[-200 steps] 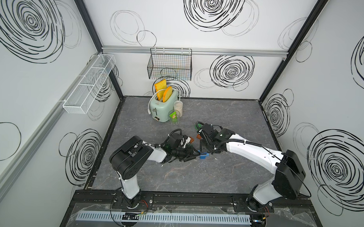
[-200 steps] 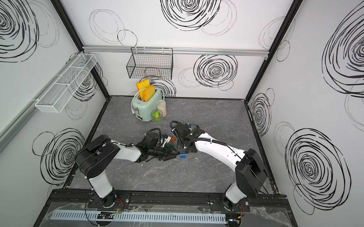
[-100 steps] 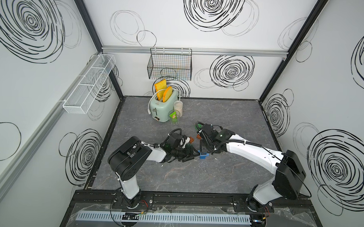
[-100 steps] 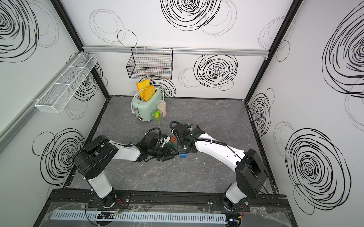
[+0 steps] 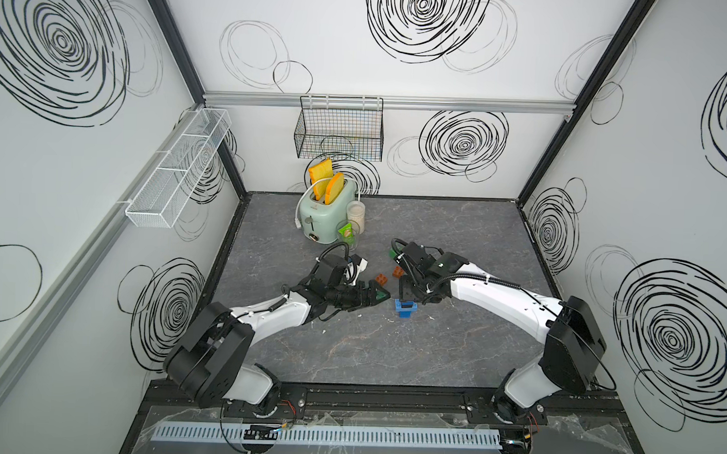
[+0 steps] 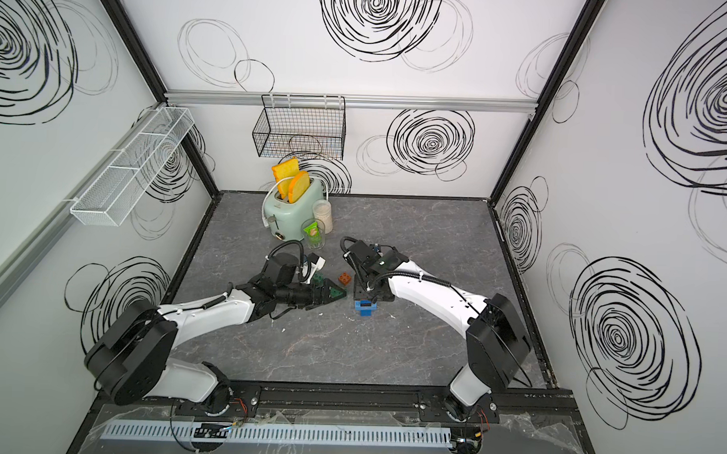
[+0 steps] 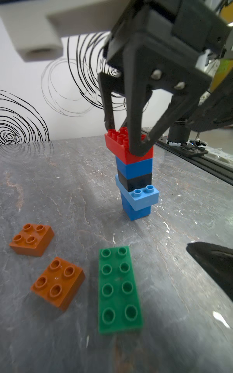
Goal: Assemble the letter f with lego
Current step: Place the lego brick at the center of the board.
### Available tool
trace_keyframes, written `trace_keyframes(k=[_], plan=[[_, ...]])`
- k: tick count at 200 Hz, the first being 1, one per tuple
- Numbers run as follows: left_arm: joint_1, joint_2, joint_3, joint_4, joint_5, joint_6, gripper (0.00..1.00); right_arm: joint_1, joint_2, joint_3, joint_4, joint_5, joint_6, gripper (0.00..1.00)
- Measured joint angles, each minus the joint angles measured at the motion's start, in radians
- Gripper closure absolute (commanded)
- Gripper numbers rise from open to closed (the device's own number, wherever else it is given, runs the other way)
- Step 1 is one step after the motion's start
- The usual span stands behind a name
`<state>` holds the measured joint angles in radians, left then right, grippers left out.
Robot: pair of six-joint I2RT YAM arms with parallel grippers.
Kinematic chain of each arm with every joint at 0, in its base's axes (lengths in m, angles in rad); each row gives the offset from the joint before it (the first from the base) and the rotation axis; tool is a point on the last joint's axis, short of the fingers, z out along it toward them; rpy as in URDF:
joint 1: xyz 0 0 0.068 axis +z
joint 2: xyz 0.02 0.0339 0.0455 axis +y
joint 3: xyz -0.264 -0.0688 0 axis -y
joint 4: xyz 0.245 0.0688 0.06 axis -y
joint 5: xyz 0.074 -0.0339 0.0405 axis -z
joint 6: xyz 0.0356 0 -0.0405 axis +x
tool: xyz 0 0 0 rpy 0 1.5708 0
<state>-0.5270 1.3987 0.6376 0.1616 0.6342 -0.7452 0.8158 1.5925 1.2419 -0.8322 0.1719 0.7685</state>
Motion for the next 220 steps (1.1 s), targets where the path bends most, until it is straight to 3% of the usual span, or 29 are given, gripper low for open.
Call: trace_keyframes(k=[54,117,182,220], plan=[[-0.011,-0.095,0.0,-0.163,-0.076,0.176,0.11,-0.078,0.0,0.053,-0.102,-0.051,-0.095,0.46],[-0.164,-0.304,-0.06,-0.101,-0.191,0.394,0.12,-0.1,-0.103,0.124,-0.182,-0.182,-0.18,0.45],[-0.305,-0.25,-0.011,-0.151,-0.332,0.674,0.14,-0.107,-0.216,0.135,-0.221,-0.332,-0.259,0.45],[-0.365,-0.259,0.023,-0.146,-0.405,0.774,0.15,-0.121,-0.222,0.176,-0.243,-0.381,-0.311,0.44]])
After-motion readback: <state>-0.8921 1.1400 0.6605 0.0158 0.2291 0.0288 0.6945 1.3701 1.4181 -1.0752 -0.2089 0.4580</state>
